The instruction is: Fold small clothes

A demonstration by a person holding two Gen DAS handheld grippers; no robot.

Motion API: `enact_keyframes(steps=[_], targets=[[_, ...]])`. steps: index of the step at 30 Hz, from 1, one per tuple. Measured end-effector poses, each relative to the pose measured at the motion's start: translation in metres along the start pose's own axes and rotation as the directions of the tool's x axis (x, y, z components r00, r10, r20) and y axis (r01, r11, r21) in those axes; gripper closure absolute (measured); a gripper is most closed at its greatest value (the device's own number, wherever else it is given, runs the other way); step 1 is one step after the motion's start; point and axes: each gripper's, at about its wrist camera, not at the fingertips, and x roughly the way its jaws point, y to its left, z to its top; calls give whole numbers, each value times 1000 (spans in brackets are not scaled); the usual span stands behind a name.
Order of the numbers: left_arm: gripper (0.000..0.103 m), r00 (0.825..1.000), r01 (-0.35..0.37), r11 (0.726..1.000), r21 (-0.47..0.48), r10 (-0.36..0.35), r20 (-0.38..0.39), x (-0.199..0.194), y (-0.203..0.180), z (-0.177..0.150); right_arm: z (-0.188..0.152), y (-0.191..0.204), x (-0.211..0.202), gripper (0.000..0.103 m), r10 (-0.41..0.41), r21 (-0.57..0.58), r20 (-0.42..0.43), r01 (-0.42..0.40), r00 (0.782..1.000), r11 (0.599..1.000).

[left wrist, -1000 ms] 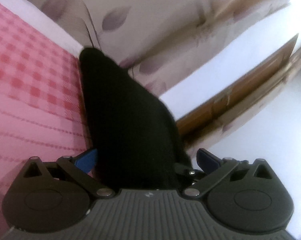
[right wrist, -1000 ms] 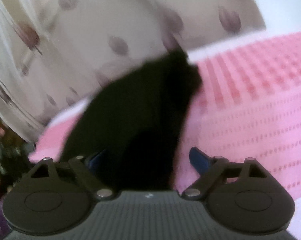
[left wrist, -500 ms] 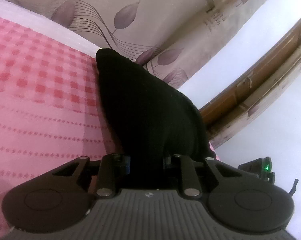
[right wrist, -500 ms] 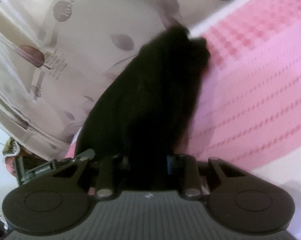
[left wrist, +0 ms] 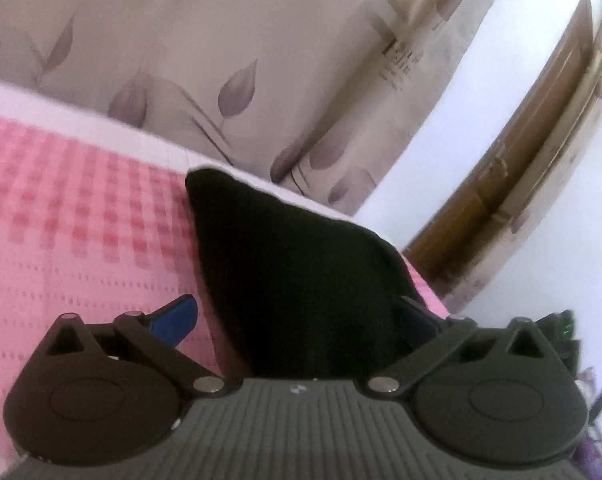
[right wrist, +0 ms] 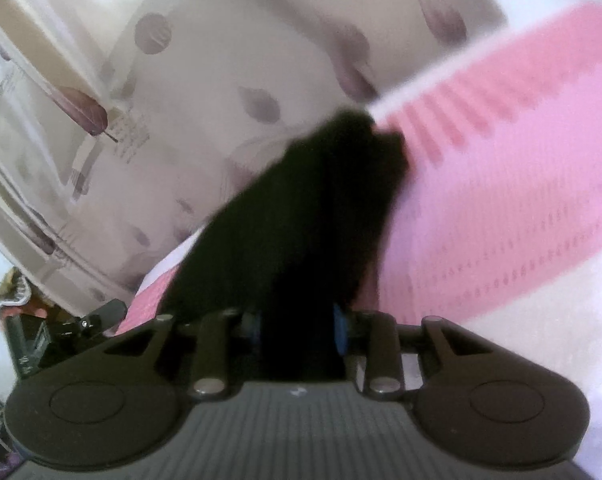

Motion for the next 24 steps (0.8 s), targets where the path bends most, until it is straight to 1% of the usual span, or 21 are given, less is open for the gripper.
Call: enact_keyframes(steps=[3, 5, 6, 8, 10, 12, 14, 15, 18, 20, 22, 23, 24], targets=[[4, 998, -65, 994, 84, 63, 20, 8, -15, 0, 7, 10, 15, 70, -31, -46, 7, 31, 1000, 998], [5, 994, -104, 985, 135, 101, 31, 12, -25, -4, 5, 12, 23, 75, -65, -81, -16, 63, 998, 995], [5, 992, -127, 978, 166, 123, 33, 15, -30, -6, 2, 11, 27, 78, -77, -88, -31, 74, 997, 993], [6, 983, -181, 956, 233, 180, 26, 20, -37, -12, -1, 5, 28, 79, -77, -72, -47, 74, 996, 995], [6, 975, -215, 937, 276, 221, 11, 25, -41, -15, -2, -1, 24, 79, -67, -61, -56, 64, 996, 996], [6, 971, -231, 927, 297, 241, 2, 29, -42, -17, 1, -2, 19, 77, -52, -49, -48, 49, 997, 998], [5, 966, -242, 920, 309, 259, -14, 33, -40, -19, 8, 0, 13, 76, -43, -31, -15, 42, 999, 999], [4, 964, -245, 918, 311, 264, -20, 34, -39, -20, 13, 3, 12, 74, -48, -41, 3, 48, 999, 998], [4, 961, -253, 914, 316, 276, -29, 37, -38, -22, 26, 18, 23, 69, -107, -121, 24, 109, 994, 987], [4, 958, -257, 912, 321, 283, -37, 39, -38, -23, 36, 26, 36, 68, -140, -170, 38, 145, 989, 975], [4, 958, -258, 910, 325, 286, -41, 40, -38, -25, 45, 31, 45, 66, -166, -186, 43, 171, 985, 967], [3, 957, -258, 910, 325, 287, -43, 41, -38, -25, 49, 31, 48, 57, -196, -176, 29, 198, 980, 964], [3, 956, -258, 910, 325, 290, -51, 42, -37, -26, 51, 31, 48, 55, -203, -161, 9, 202, 979, 966]])
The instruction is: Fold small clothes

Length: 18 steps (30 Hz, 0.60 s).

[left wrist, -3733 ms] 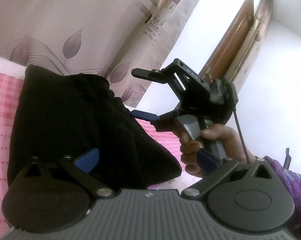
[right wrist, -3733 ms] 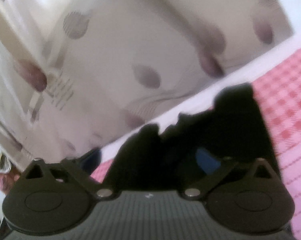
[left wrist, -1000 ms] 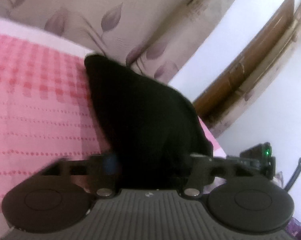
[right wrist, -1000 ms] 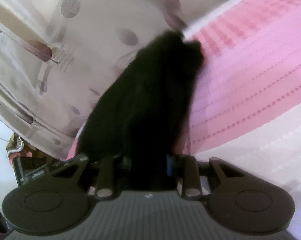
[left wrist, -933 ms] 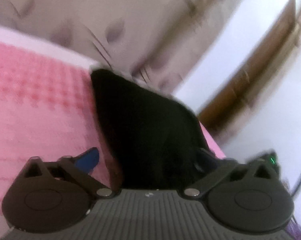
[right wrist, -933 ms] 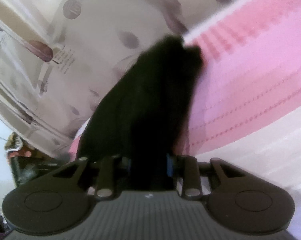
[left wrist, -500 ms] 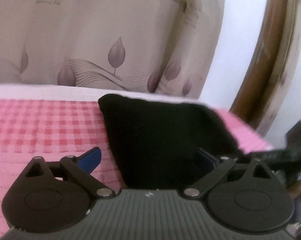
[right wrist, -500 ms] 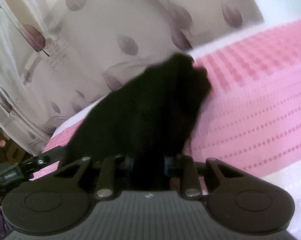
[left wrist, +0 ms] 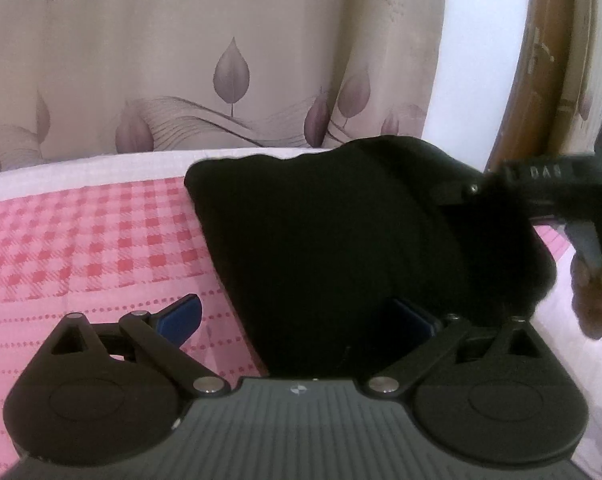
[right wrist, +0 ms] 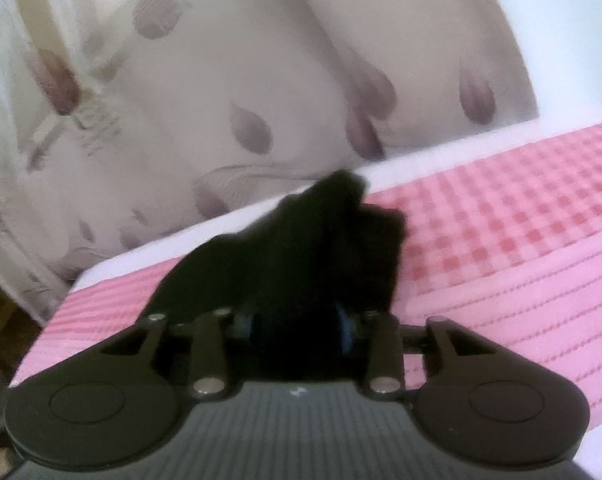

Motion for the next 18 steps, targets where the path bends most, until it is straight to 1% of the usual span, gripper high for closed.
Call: enact_keyframes(steps=[2, 6, 9, 10, 11, 12, 15, 18], targets=[[2, 1000, 7, 1000, -1, -7, -7, 1, 1, -2, -6, -5, -5, 55, 3, 29, -33, -2, 999, 1000], [1, 1000, 22, 1000, -20, -23, -9, 2, 6, -7, -33, -12, -20, 56, 22, 21, -80, -21, 997, 1000], [1, 1000, 21, 1000, -19, -21, -9, 1, 6, -7, -45, -14, -27, 56, 4, 17, -75, -3, 997, 1000], [1, 1000, 16, 1000, -14, -16, -8, 1, 6, -7, -49, -16, -29, 56, 10, 26, -69, -8, 998, 1000], [1, 1000, 12, 1000, -9, -12, -8, 0, 5, -7, -51, -16, -30, 61, 23, 38, -67, -20, 997, 999], [1, 1000, 8, 1000, -4, -8, -7, -1, 4, -7, -55, -17, -31, 73, 36, 45, -68, -33, 997, 998], [0, 1000, 0, 1000, 8, 0, -9, -3, 2, -8, -61, -19, -36, 79, 40, 50, -65, -36, 997, 998], [0, 1000, -6, 1000, 12, 6, -8, -4, 2, -10, -65, -22, -45, 80, 51, 67, -74, -46, 996, 997]])
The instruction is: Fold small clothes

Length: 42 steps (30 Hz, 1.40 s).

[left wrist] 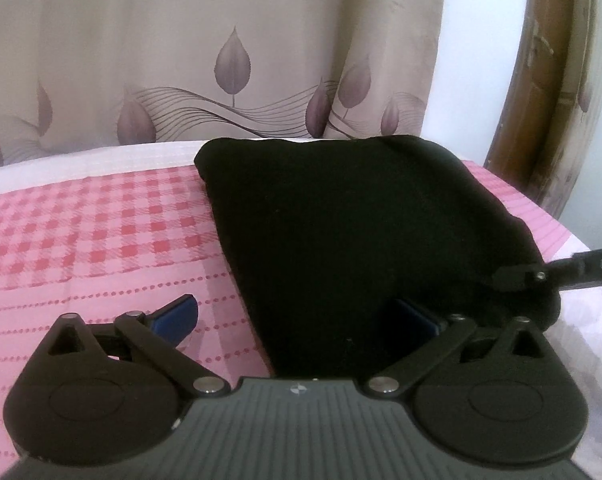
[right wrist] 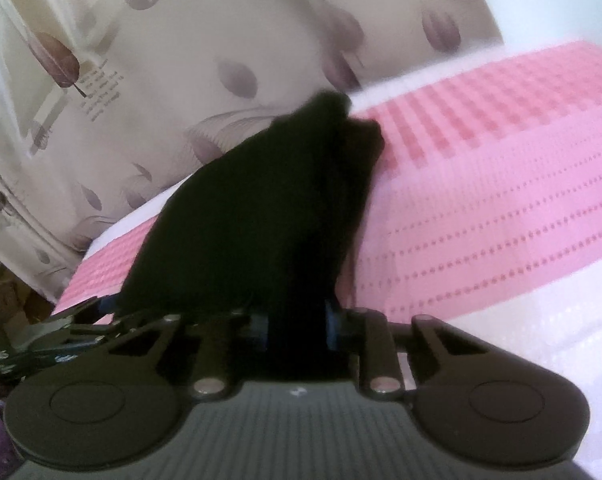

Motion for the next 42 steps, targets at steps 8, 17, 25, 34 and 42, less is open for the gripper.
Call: enact_keyframes(steps=[8, 17, 25, 34, 42], targets=[[0, 1000, 20, 999, -31, -20, 13, -1, 3, -7, 15, -18, -38, 71, 11, 79, 130, -21, 991, 997], [0, 999, 11, 998, -61, -9, 42, -6, 5, -12, 85, -1, 23, 39, -76, -32, 186, 84, 980, 996], [0, 999, 28, 992, -121, -24, 27, -2, 13, -11, 113, -9, 91, 74, 87, 83, 51, -91, 995, 992], [0, 999, 20, 991, -130, -16, 32, -4, 11, -12, 77, -94, 101, 78, 309, 396, 164, -350, 937, 849], [0, 999, 23, 991, -133, -20, 29, -1, 15, -12, 80, -76, 63, 34, 279, 313, 243, -347, 929, 884]])
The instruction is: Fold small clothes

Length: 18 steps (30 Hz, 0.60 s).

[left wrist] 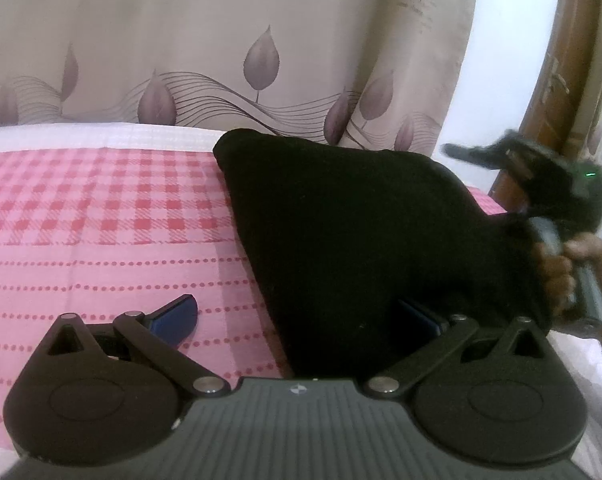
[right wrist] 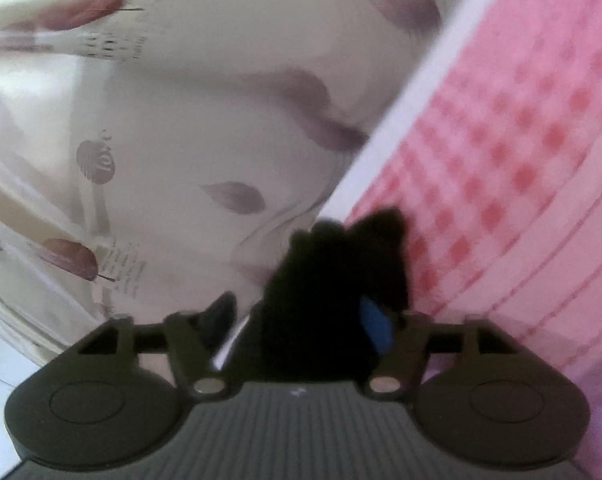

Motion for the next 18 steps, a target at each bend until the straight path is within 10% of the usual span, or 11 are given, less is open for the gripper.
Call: enact_keyframes(steps=[9, 12, 18], targets=[[0, 998, 6, 1000, 0, -6, 69, -10, 0, -2, -74, 51, -77, 36, -99, -376, -31, 80, 995, 923], [0, 998, 0, 1000, -5, 0, 66, -10, 0, -2, -96, 46, -72, 78, -166, -414, -143, 93, 976, 905], [0, 997, 7, 999, -41, -3, 76, -12, 5, -2, -92, 43, -97, 96, -58, -318, -111, 20, 992, 948]])
